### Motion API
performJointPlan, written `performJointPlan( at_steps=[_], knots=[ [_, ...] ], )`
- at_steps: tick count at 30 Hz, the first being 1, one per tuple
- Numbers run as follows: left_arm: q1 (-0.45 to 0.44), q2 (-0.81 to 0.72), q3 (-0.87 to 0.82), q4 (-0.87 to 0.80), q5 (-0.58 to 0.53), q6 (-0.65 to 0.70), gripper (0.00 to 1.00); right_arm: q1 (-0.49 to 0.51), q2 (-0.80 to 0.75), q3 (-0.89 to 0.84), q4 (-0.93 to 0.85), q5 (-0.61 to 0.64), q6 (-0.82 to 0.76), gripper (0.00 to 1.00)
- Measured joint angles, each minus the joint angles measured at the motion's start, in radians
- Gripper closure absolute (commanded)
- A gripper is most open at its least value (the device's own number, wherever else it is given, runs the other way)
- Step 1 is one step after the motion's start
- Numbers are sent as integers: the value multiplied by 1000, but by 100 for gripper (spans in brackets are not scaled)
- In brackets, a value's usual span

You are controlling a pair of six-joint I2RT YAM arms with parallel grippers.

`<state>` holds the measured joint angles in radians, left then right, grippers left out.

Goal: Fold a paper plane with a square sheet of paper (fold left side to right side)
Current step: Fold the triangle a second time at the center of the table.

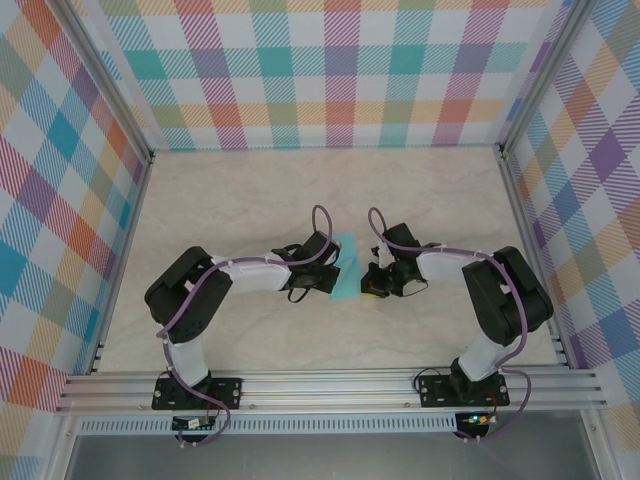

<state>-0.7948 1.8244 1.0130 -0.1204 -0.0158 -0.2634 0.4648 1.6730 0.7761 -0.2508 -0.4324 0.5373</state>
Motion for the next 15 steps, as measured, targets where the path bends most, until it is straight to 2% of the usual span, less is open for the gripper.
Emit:
performJointPlan(
  at_steps=[15],
  knots=[
    [0, -13, 0, 0, 0, 3, 100, 1, 2, 4, -5, 2, 0, 97]
  ],
)
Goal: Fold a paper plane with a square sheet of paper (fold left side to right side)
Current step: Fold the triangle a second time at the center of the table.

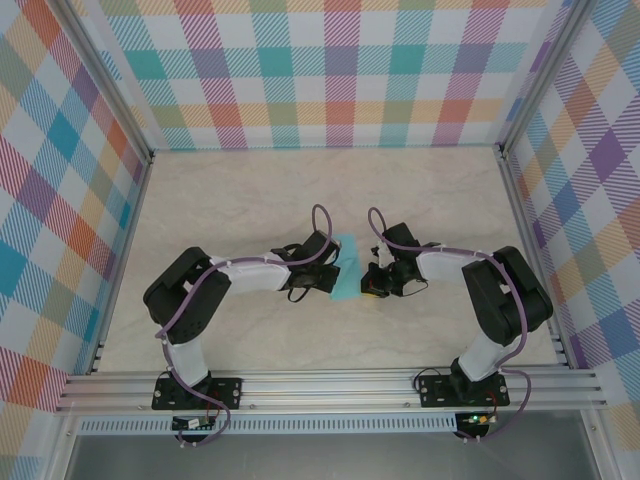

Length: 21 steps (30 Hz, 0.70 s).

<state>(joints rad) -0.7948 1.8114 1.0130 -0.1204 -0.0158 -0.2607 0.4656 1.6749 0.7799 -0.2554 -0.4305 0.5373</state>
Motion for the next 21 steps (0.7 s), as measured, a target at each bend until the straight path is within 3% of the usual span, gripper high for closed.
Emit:
performJointPlan(
  at_steps=[21],
  knots=[
    [0, -18, 9, -2, -4, 19, 100, 0, 3, 4, -5, 0, 0, 97]
  ],
)
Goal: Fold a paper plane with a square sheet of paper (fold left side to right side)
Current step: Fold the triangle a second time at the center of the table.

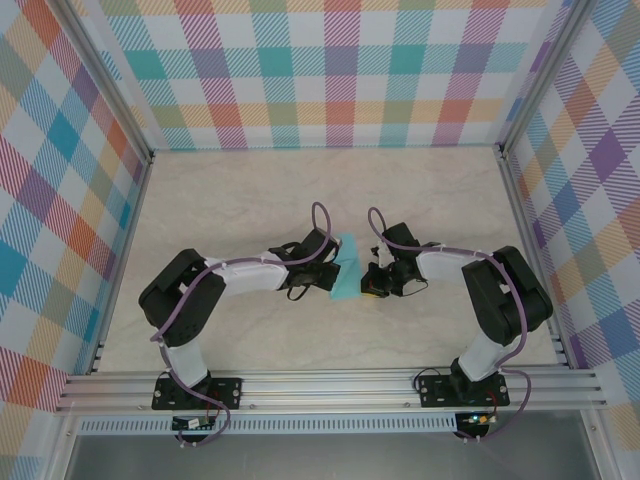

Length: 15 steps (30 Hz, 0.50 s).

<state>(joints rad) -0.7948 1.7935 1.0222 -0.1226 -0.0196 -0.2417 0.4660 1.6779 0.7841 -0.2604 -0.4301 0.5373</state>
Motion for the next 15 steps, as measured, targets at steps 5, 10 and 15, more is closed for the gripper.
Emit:
performJointPlan(
  at_steps=[5, 10, 15],
  knots=[
    [0, 13, 10, -1, -1, 0, 100, 1, 3, 4, -4, 0, 0, 97],
    [0, 18, 10, -2, -8, 0, 100, 5, 8, 9, -5, 0, 0, 97],
    [0, 18, 10, -2, -16, 0, 100, 6, 8, 10, -6, 0, 0, 97]
  ],
)
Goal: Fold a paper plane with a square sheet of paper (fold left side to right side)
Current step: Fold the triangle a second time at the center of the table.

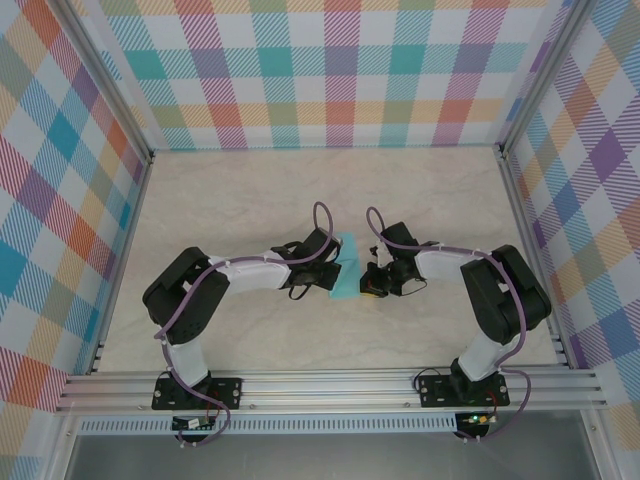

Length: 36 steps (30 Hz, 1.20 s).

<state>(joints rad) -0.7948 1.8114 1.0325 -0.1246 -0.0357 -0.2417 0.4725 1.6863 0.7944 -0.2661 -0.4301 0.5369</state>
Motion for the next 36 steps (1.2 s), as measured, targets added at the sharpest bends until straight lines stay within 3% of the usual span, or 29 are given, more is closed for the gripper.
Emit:
performJointPlan(
  at_steps=[36],
  knots=[
    [0, 18, -15, 5, -3, 0, 100, 6, 0, 10, -14, 11, -3, 96]
  ],
)
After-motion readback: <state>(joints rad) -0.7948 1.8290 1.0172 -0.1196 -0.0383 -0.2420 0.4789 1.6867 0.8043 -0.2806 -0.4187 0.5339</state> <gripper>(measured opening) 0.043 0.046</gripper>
